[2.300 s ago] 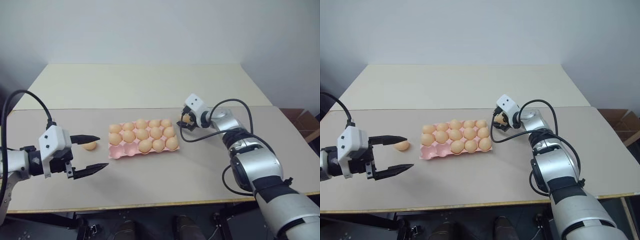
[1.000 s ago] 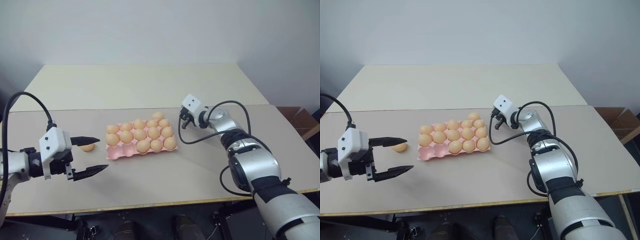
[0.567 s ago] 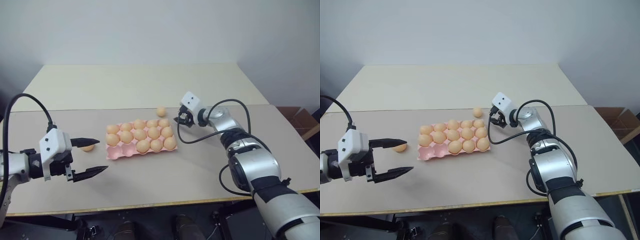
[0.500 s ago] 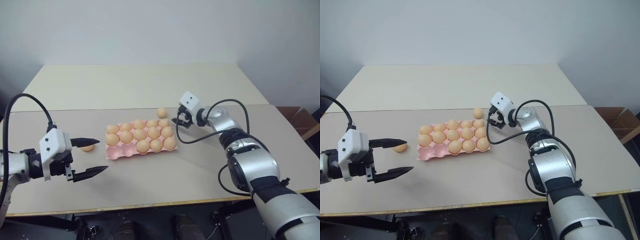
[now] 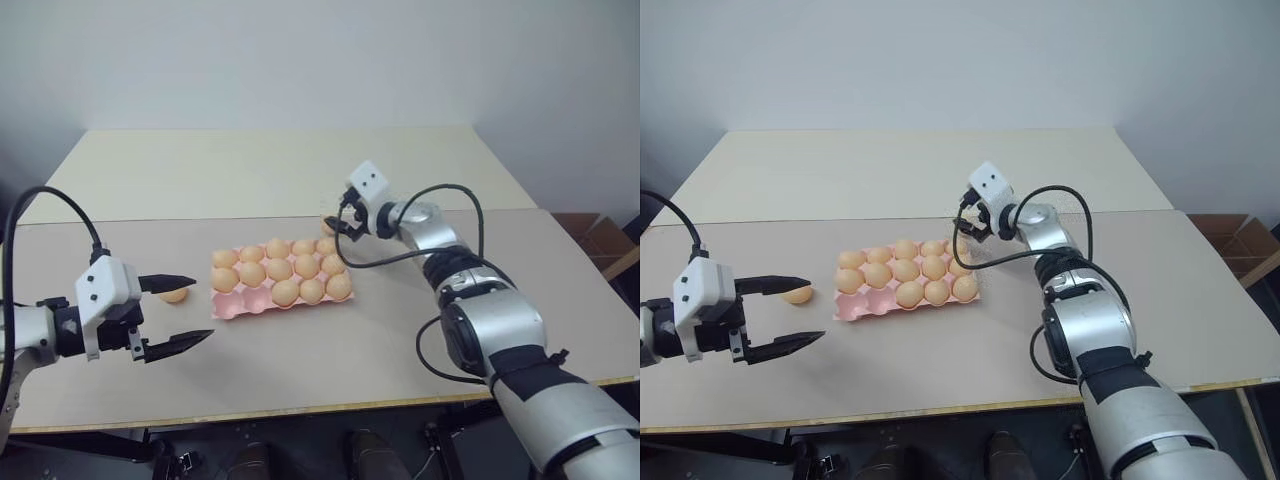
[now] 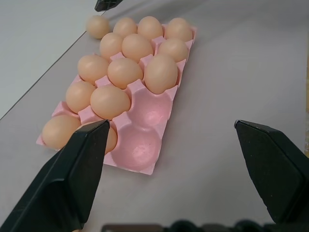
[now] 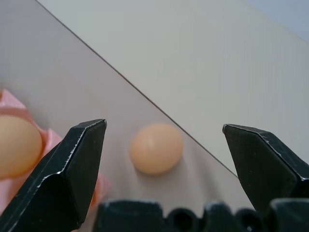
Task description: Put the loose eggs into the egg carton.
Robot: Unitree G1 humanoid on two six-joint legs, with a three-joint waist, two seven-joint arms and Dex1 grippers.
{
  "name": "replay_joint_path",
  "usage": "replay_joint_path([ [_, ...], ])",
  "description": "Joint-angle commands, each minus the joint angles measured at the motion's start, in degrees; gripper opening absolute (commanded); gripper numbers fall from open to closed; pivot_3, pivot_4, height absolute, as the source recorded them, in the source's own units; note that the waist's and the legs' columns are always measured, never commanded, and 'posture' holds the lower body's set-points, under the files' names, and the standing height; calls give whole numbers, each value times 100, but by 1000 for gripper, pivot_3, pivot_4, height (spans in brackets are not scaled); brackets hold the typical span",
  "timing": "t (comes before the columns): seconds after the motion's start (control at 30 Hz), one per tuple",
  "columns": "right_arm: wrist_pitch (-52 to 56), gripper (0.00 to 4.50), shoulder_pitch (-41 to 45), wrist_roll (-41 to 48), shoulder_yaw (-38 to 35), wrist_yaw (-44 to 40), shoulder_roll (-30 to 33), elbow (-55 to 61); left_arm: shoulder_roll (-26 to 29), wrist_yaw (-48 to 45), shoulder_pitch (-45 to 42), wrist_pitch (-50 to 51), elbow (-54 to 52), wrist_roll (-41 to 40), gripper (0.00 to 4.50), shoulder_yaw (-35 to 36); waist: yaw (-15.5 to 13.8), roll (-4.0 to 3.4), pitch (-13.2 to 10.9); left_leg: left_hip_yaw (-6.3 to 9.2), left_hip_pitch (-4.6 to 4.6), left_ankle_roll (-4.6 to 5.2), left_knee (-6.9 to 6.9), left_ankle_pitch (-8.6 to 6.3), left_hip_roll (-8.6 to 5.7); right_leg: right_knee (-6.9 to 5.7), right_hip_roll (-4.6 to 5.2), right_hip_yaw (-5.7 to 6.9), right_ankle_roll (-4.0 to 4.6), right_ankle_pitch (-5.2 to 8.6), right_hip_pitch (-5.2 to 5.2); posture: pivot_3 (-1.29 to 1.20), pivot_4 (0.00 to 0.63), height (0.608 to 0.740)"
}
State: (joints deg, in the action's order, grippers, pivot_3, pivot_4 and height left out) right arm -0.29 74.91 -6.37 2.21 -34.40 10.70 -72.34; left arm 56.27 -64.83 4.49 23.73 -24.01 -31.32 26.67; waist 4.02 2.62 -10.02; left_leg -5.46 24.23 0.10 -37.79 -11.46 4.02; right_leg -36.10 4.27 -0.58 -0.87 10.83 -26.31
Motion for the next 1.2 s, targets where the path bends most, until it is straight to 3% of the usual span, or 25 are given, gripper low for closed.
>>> replay_joint_path([
  [0.03, 61, 4485, 155, 101, -107, 179, -85, 95, 57, 23, -47, -113, -64, 14, 4500, 136, -1, 0, 0, 0, 1, 0, 0, 0, 0, 1, 1, 0, 0, 0, 0, 0, 150, 740],
  [0.47, 101, 4485, 175, -106, -100, 1346, -441, -231, 11, 99, 82, -70, -207, -18, 4500, 204, 1, -1, -1, 1, 2, 0, 2, 0, -1, 2, 3, 2, 1, 0, -1, 0, 150, 740],
  [1.2, 310, 4485, 24, -172, -304, 1946, -233, -422, 5, 203, 170, -38, -313, -96, 4500, 203, 2, -1, -1, 4, 2, 0, 3, 0, -1, 4, 2, 2, 1, 0, 0, 0, 150, 740],
])
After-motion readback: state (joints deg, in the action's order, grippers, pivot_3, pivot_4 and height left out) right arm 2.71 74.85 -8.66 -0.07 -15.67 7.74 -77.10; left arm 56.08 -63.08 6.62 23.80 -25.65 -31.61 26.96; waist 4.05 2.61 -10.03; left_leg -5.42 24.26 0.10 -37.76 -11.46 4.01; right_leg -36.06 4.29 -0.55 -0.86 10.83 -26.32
